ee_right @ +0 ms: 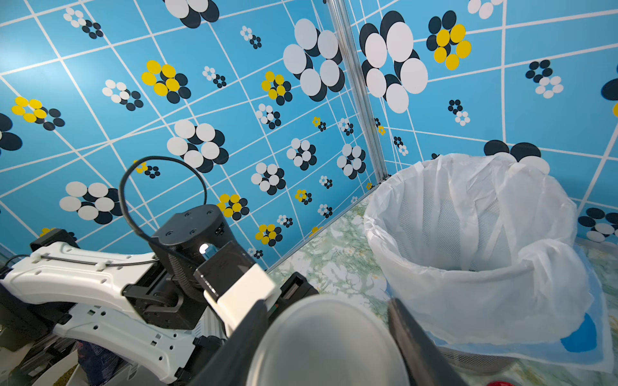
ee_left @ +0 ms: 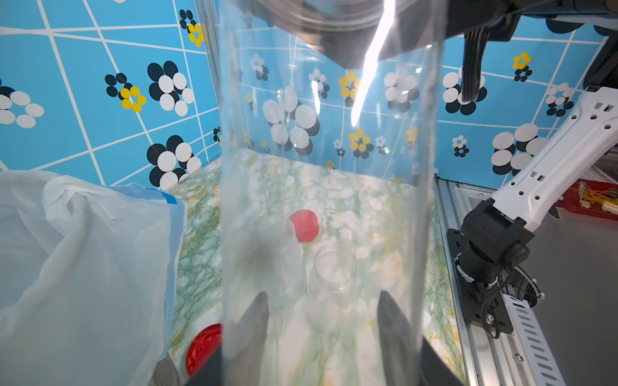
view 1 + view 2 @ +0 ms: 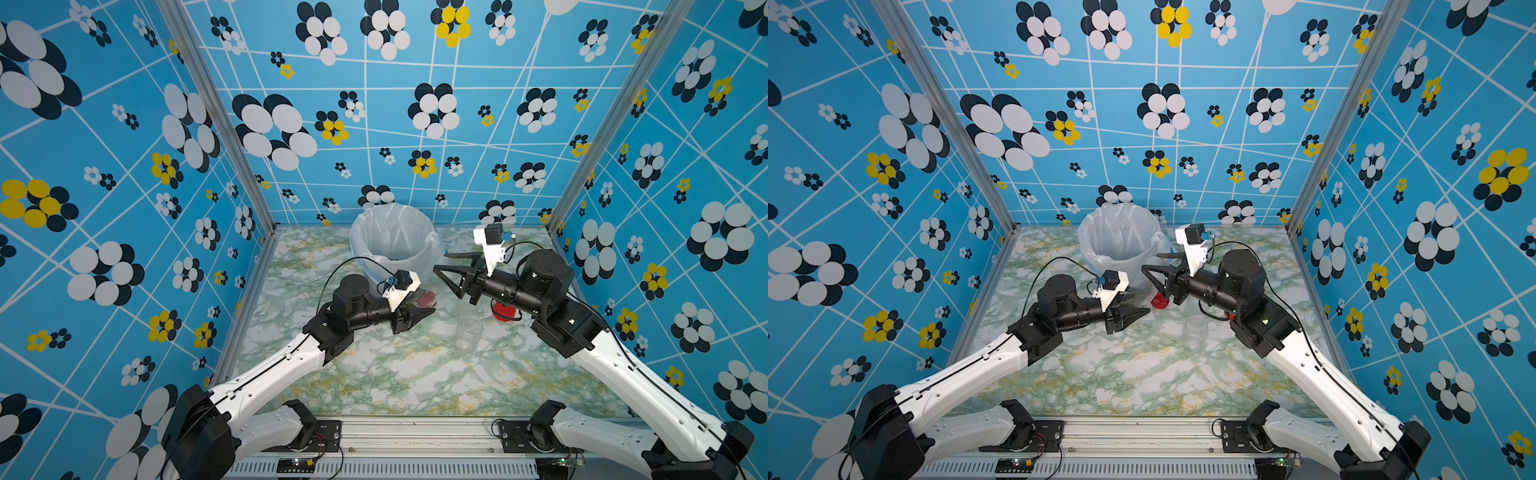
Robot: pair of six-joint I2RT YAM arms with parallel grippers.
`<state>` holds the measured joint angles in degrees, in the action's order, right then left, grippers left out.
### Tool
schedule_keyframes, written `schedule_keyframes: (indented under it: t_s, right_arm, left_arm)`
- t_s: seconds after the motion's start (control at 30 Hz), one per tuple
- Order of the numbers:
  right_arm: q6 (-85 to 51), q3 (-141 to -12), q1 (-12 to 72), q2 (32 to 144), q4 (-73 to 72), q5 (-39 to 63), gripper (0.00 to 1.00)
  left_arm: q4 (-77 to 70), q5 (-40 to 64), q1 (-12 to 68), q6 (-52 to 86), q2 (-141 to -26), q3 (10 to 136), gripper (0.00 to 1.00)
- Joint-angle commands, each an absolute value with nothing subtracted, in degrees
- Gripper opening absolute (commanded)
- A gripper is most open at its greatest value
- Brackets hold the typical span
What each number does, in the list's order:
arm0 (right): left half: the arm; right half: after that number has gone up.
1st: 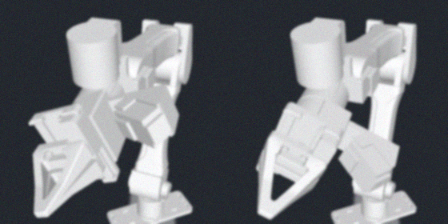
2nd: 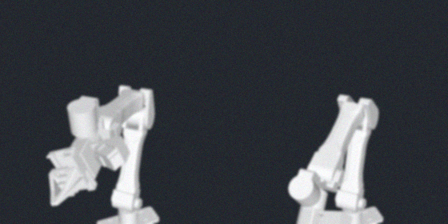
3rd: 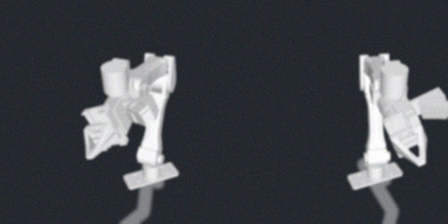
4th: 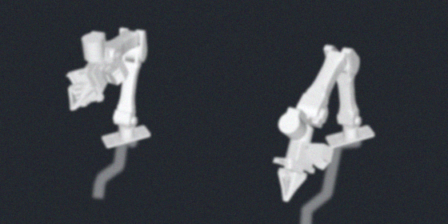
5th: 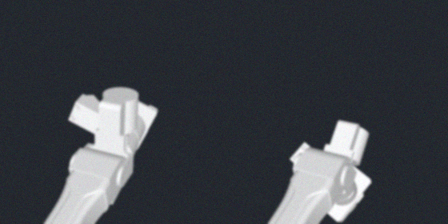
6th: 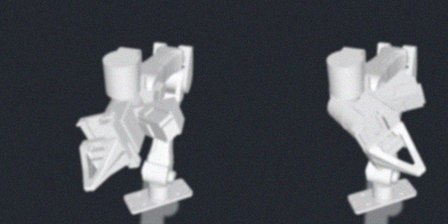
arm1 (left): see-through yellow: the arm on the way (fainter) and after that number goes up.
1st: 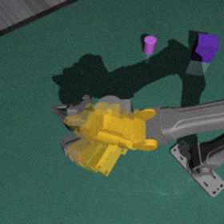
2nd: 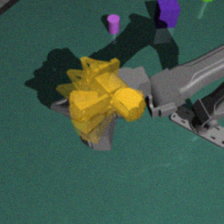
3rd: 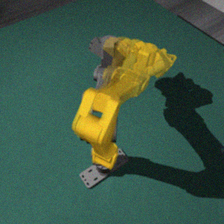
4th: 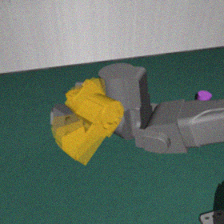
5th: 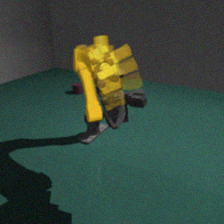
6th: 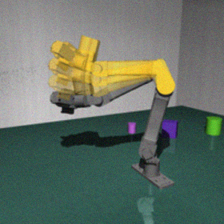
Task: Empty moldy mung beans from jars
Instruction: Unscrew the lid from the jar.
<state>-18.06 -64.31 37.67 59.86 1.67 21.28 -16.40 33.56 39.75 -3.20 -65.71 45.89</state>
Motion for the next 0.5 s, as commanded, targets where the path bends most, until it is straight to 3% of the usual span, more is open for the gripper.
schedule_keyframes:
  t_s: [0.0,0.27,0.47]
  right_arm:
    - [-17.52,-63.65,37.86,58.43,-1.30,23.01,0.49]
    - [-4.42,-64.15,37.72,57.18,2.19,26.23,0.47]
    - [2.75,-66.14,35.52,58.21,5.20,41.49,0.47]
  left_arm:
    - [-16.52,30.63,39.40,-3.24,-65.86,46.47,0.44]
    - [-17.00,31.03,38.11,-3.16,-64.88,45.91,0.44]
    - [-20.76,44.74,33.13,-1.06,-65.45,45.44,0.44]
